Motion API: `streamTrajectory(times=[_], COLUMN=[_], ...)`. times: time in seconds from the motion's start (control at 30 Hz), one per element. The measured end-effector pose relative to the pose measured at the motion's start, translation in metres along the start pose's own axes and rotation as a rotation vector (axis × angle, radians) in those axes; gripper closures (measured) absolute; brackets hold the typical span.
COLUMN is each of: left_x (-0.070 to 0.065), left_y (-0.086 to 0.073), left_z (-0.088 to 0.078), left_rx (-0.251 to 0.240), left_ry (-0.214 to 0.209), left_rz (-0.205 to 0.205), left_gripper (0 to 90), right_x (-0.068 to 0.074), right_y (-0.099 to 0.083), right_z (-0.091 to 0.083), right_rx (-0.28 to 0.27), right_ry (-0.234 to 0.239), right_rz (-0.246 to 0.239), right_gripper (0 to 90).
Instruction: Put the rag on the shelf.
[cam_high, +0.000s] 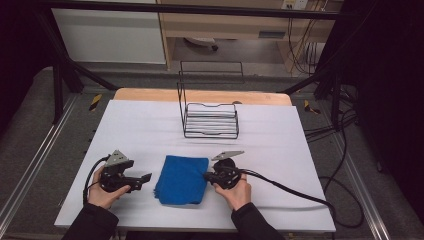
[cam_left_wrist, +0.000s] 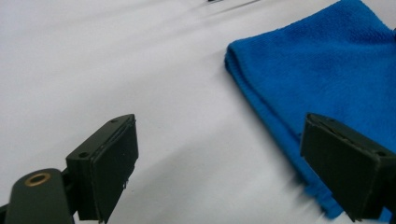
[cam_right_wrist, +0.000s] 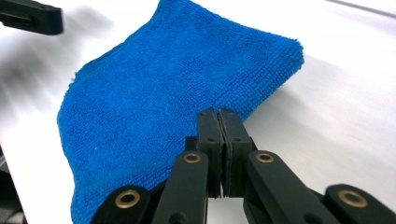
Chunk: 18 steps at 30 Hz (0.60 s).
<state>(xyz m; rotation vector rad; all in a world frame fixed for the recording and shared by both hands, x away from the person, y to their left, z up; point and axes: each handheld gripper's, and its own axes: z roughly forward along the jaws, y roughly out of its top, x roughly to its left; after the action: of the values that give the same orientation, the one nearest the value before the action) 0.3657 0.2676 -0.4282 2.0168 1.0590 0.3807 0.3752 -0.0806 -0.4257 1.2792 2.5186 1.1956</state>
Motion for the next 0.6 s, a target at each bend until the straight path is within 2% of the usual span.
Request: streamTrajectory(times=[0.03, 0.07, 0.13, 0.23, 0.47, 0.57, 0.6], left_x=[-0.001, -0.001, -0.002, -0.004, -0.007, -0.009, -0.011], left_y=[0.000, 0.000, 0.000, 0.000, 0.001, 0.003, 0.004], left_z=[0.000, 0.001, 0.001, 0.002, 0.003, 0.003, 0.004], left_rx=[-0.001, -0.002, 0.001, 0.005, 0.010, 0.013, 0.012], left_ry=[-0.003, -0.005, -0.011, -0.018, -0.037, -0.053, -0.051], left_rz=[-0.001, -0.004, -0.003, 0.000, 0.000, 0.001, -0.001], left_gripper=[11.7, 11.6, 11.5, 10.7, 9.7, 7.9, 7.7], right_x=[0.000, -0.008, -0.012, -0.026, -0.038, -0.042, -0.045], right_y=[0.000, -0.003, -0.004, -0.007, -0.012, -0.016, -0.018], right_z=[0.000, -0.006, -0.008, -0.018, -0.018, -0.020, -0.026], right_rx=[0.000, 0.006, 0.010, 0.025, 0.032, -0.016, -0.051], right_ry=[0.000, -0.014, -0.020, -0.042, -0.047, -0.045, -0.038], right_rz=[0.000, -0.001, -0.002, -0.019, -0.059, -0.071, -0.069], right_gripper=[89.0, 89.0, 89.0, 88.9, 86.3, 74.6, 64.3])
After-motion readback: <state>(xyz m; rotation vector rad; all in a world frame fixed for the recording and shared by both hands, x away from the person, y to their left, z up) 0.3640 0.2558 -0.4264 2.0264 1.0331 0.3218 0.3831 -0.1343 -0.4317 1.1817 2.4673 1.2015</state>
